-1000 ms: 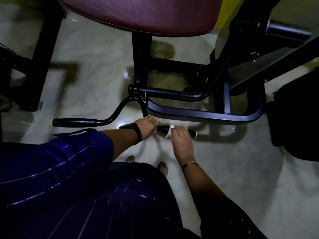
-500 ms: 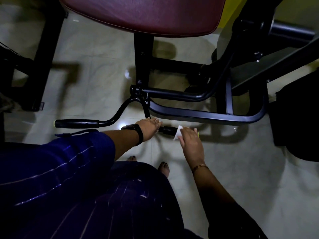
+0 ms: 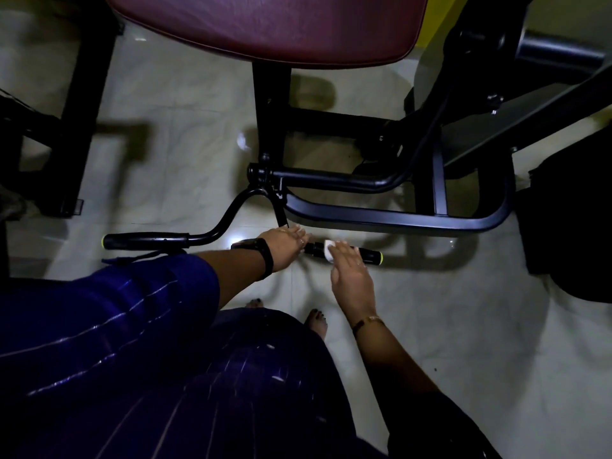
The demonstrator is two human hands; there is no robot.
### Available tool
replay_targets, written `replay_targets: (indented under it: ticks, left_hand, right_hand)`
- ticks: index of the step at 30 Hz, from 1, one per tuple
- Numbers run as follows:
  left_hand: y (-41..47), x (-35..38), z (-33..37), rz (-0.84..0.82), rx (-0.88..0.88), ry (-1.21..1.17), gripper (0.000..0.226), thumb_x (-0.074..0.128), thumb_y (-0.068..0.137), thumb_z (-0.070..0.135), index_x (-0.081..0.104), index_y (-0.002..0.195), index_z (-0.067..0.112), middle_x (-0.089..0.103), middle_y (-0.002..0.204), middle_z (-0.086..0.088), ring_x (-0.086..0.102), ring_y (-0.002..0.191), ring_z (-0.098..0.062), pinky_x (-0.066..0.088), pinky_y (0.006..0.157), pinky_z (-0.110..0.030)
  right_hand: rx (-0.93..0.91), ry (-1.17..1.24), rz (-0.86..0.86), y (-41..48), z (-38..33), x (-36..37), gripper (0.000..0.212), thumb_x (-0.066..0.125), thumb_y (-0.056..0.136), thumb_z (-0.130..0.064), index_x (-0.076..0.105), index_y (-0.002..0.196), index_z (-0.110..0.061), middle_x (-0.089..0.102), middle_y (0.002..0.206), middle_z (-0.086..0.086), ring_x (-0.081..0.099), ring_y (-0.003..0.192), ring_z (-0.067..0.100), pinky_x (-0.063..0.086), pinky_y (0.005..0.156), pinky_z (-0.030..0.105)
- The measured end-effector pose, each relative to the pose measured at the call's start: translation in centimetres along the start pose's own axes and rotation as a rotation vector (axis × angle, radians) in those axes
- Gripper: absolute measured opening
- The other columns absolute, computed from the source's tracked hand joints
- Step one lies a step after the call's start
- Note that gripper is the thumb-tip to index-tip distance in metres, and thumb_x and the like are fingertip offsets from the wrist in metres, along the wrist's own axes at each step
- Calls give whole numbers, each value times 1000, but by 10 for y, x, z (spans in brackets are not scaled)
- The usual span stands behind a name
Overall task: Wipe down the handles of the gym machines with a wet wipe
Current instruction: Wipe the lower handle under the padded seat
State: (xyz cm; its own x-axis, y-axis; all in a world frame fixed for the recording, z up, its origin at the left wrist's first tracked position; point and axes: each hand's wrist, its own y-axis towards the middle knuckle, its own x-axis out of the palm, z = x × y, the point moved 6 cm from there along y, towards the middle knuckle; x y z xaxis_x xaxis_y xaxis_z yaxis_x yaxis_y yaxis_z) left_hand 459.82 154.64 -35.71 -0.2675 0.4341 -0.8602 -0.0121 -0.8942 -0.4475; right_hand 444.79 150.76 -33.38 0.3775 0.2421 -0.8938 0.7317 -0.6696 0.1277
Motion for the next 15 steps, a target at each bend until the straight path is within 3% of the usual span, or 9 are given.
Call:
replay_targets:
  ticks: [3, 6, 8, 9, 10, 11, 13, 15]
  left_hand:
    - [-1, 0, 0, -4, 7, 6, 49, 34, 106, 20, 23, 152, 9, 26, 158, -14, 26, 144, -27, 23, 114, -33]
    - [-3, -2, 1, 9, 4, 12, 50, 32, 107, 20, 20, 153, 9, 23, 159, -13, 25, 145, -26, 22, 113, -32]
    - [-3, -4, 2, 15, 6, 15, 49, 33, 106, 19, 21, 153, 9, 24, 159, -12, 26, 144, -26, 23, 113, -32]
    - [-3, -5, 2, 9, 11, 18, 49, 33, 106, 19, 22, 153, 9, 25, 158, -12, 26, 144, -26, 23, 112, -32]
    - [-3, -4, 2, -1, 17, 23, 48, 33, 106, 18, 23, 152, 9, 25, 158, -12, 25, 145, -26, 22, 113, -31]
    - [-3, -3, 2, -11, 21, 29, 49, 33, 106, 18, 23, 152, 9, 25, 158, -12, 24, 145, -25, 21, 113, -31]
    - [-2, -2, 2, -23, 22, 44, 50, 34, 105, 15, 21, 153, 8, 24, 159, -12, 21, 147, -24, 20, 114, -32]
    - [-3, -2, 2, -27, 21, 57, 50, 34, 104, 12, 21, 153, 8, 24, 159, -13, 19, 148, -24, 19, 115, -33]
  right_hand:
    - [457, 233, 175, -25, 15, -19, 38, 47, 93, -2, 58, 129, -6, 61, 126, 12, 54, 118, 24, 42, 102, 31]
    - [995, 562, 470, -58, 28, -13, 33, 49, 92, -1, 58, 123, -5, 62, 118, 11, 57, 104, 22, 44, 89, 24]
    - [1316, 979, 541, -73, 30, 17, 22, 50, 85, -2, 63, 102, -5, 64, 93, 7, 55, 85, 24, 48, 72, 24]
    - [1412, 1252, 492, -73, 21, 35, 13, 50, 83, -6, 62, 89, -6, 62, 80, 4, 53, 78, 24, 48, 64, 24]
    - [1498, 1489, 416, -71, 9, 48, 12, 49, 87, -10, 60, 84, -8, 61, 76, 5, 54, 78, 26, 51, 65, 26]
    - [1561, 1658, 341, -68, -4, 58, 18, 44, 94, -17, 59, 87, -8, 63, 83, 8, 57, 86, 28, 52, 76, 31]
    - [1562, 1857, 242, -56, -22, 66, 40, 34, 102, -37, 58, 103, -6, 62, 109, 15, 57, 108, 33, 44, 97, 44]
    - [1528, 1990, 231, -40, -33, 64, 59, 26, 100, -53, 55, 119, -5, 56, 127, 19, 53, 119, 36, 40, 100, 48]
